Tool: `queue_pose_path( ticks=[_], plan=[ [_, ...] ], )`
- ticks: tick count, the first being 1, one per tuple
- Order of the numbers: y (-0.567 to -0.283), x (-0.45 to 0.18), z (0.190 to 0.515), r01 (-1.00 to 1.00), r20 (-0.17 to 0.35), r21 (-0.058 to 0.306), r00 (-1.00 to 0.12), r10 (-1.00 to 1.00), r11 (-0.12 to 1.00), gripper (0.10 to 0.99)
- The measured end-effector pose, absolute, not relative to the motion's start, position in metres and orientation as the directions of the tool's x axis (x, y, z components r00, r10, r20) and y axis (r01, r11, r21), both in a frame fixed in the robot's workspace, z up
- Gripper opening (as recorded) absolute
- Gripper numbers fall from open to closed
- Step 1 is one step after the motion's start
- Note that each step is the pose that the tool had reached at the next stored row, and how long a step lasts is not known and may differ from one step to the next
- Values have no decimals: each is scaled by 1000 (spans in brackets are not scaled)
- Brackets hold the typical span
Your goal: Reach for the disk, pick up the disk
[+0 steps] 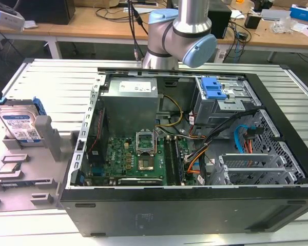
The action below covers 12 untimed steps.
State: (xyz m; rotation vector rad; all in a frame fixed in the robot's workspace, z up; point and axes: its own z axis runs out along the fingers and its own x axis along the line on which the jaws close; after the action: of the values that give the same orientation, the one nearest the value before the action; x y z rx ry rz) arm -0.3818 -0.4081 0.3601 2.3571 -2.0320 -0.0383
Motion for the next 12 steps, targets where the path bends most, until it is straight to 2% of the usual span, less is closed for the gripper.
queue_pose_path(
  ticks=[12],
  plan=[
    [-408,-382,360,-958,1,38,285,-959,-284,106]
  ],
)
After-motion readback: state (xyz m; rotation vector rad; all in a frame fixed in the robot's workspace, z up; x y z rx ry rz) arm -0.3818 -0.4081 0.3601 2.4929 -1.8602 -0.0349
